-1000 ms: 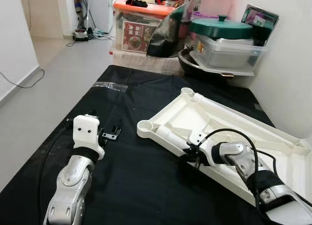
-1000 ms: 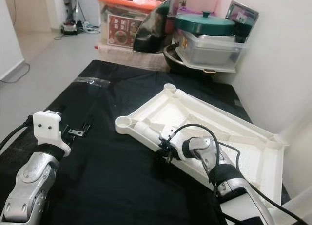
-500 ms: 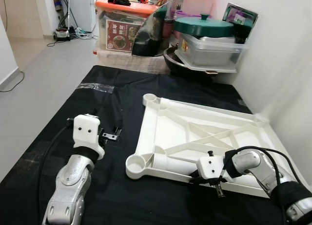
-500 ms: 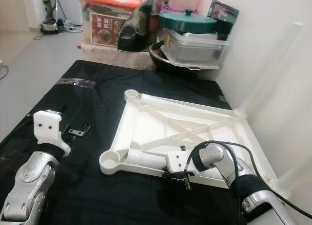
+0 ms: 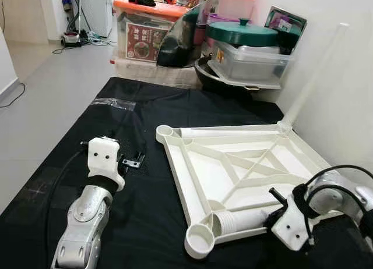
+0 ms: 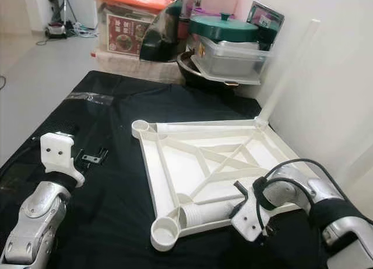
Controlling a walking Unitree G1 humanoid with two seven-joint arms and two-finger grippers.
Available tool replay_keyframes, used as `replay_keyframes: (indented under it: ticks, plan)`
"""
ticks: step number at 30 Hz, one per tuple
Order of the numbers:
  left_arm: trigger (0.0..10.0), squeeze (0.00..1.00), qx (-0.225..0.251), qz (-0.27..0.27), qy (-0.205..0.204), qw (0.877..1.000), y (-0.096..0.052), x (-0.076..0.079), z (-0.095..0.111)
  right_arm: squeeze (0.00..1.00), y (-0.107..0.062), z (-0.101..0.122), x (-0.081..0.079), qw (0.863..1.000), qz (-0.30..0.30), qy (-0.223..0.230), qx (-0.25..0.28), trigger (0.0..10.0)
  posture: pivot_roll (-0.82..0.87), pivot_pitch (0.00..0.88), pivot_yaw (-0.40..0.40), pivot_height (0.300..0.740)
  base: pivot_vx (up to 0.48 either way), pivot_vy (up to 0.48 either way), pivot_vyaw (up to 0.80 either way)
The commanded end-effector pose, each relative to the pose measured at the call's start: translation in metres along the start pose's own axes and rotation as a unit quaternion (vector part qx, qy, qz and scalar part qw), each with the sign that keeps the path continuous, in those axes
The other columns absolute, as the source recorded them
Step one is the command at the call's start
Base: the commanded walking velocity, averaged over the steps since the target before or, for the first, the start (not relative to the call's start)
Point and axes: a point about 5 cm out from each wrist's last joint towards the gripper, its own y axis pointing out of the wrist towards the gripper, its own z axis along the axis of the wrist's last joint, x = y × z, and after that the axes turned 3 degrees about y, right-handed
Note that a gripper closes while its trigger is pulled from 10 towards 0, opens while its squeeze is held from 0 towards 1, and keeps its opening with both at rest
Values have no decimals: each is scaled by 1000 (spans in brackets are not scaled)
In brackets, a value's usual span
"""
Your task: Building children table
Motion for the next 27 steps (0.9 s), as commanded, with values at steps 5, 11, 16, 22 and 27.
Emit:
replay_keyframes:
  ticks: [5, 11, 16, 22, 27]
  plan:
    - [10000, 0, -3, -9, 3, 1000, 1, 2, -3, 0, 26, 17, -9, 997, 34, -46, 53, 0, 61, 0, -143, 740, 0, 0, 0]
    - [10000, 0, -2, -8, 4, 1000, 2, 2, -3, 1000, 7, 11, 33, 991, -84, 79, 68, 10000, 66, 0, -142, 740, 0, 0, 0]
    - [10000, 0, -2, -5, 6, 1000, 1, -1, -2, 1000, -21, 16, 48, 978, -107, 131, 120, 10000, 73, 0, -147, 740, 0, 0, 0]
    - [10000, 0, -2, -2, 7, 1000, 1, -3, -3, 1000, -43, 22, 48, 972, -102, 148, 151, 10000, 73, 0, -147, 740, 0, 0, 0]
    - [10000, 0, -3, -2, 4, 1000, 0, -1, -4, 1000, -72, 28, 52, 966, -108, 156, 178, 10000, 57, 0, -145, 740, 0, 0, 0]
